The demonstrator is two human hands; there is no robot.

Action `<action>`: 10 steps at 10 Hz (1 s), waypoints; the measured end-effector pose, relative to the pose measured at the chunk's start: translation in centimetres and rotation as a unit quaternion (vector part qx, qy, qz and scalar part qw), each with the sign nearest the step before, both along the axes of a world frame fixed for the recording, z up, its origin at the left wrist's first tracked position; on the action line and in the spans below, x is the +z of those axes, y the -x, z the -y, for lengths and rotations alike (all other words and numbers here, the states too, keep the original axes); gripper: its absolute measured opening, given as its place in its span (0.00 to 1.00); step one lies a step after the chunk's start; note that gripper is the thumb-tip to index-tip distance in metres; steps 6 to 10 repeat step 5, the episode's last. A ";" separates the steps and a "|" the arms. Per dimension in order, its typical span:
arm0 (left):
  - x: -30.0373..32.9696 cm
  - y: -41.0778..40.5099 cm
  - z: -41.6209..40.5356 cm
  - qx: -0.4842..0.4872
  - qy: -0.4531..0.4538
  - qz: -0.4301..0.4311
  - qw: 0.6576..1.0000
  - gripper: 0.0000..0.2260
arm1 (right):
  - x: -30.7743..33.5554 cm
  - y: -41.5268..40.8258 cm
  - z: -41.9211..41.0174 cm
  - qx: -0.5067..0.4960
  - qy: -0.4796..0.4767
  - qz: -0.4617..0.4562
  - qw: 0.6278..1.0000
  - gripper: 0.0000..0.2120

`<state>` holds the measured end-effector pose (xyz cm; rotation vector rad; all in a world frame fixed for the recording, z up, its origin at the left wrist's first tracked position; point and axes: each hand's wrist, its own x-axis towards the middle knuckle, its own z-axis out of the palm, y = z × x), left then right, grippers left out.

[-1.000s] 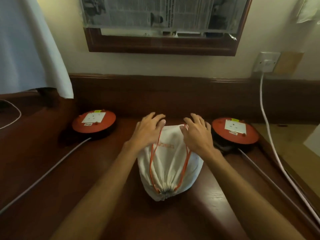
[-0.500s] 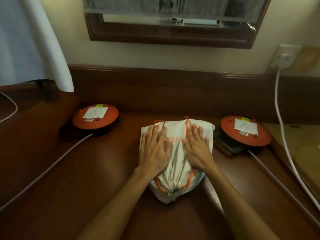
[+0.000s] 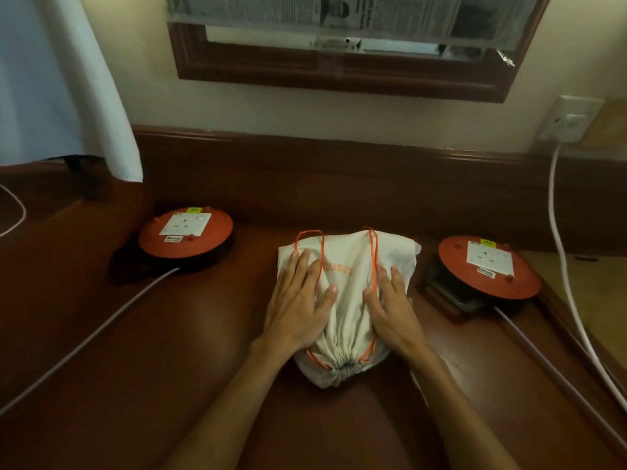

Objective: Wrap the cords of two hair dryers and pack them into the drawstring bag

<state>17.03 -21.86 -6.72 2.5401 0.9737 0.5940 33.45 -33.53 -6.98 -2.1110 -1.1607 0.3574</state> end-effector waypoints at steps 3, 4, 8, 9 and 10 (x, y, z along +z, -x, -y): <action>1.2 -4.0 -6.7 0.017 -0.001 -0.031 0.999 0.32 | 1.5 -2.8 -7.5 -0.038 0.055 0.025 0.997 0.29; 1.0 -4.3 -7.6 0.018 0.005 -0.013 1.000 0.33 | 1.3 -2.8 -8.1 -0.041 0.049 0.024 0.998 0.30; 1.5 -3.9 -7.0 0.032 0.009 0.034 0.999 0.34 | 1.7 -3.3 -7.6 -0.025 0.056 0.003 0.998 0.32; 1.5 -3.9 -7.0 0.032 0.009 0.034 0.999 0.34 | 1.7 -3.3 -7.6 -0.025 0.056 0.003 0.998 0.32; 1.5 -3.9 -7.0 0.032 0.009 0.034 0.999 0.34 | 1.7 -3.3 -7.6 -0.025 0.056 0.003 0.998 0.32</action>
